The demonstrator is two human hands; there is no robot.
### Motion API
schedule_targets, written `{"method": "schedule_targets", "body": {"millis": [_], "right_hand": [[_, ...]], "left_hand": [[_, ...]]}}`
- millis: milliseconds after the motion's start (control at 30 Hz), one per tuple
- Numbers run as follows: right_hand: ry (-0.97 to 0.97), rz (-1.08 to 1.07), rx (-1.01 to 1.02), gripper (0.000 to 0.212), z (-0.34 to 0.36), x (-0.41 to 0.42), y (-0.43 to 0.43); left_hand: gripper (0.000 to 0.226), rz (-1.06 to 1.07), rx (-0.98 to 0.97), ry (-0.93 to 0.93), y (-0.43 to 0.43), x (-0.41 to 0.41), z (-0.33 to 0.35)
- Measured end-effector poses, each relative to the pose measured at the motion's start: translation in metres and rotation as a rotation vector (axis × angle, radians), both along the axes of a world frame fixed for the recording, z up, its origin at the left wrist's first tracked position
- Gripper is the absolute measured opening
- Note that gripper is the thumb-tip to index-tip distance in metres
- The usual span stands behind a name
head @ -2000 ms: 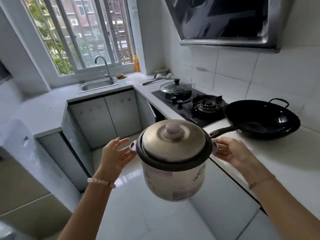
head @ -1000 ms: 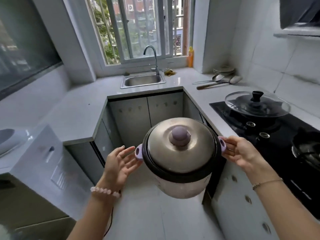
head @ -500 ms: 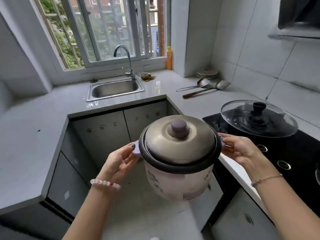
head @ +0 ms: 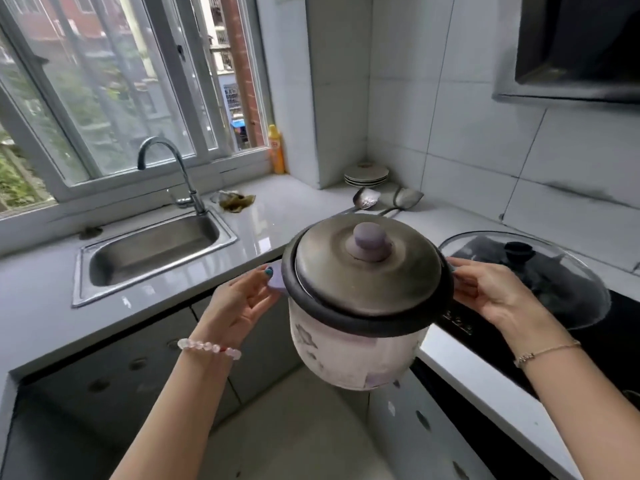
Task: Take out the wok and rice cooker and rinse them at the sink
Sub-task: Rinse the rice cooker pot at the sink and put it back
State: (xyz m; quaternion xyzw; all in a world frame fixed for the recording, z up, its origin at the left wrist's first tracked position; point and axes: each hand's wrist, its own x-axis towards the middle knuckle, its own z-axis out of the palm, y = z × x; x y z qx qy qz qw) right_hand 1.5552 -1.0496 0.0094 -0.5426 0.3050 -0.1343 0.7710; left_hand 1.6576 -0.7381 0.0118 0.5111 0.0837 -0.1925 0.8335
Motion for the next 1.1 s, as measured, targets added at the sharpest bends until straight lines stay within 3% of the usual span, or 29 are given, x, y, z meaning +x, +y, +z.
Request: {"method": "schedule_targets", "body": {"millis": [633,1100], "right_hand": [[0.093,-0.182,-0.244,0.023,-0.008,0.215,-0.129],[0.282,-0.543,-0.189,0.03,-0.037,0.253,-0.172]], "left_hand": [[0.012,-0.224,0.045,0.083,-0.164,0.287,-0.013],[0.013,-0.705,0.105,0.038,-0.297,0.424,-0.054]]}}
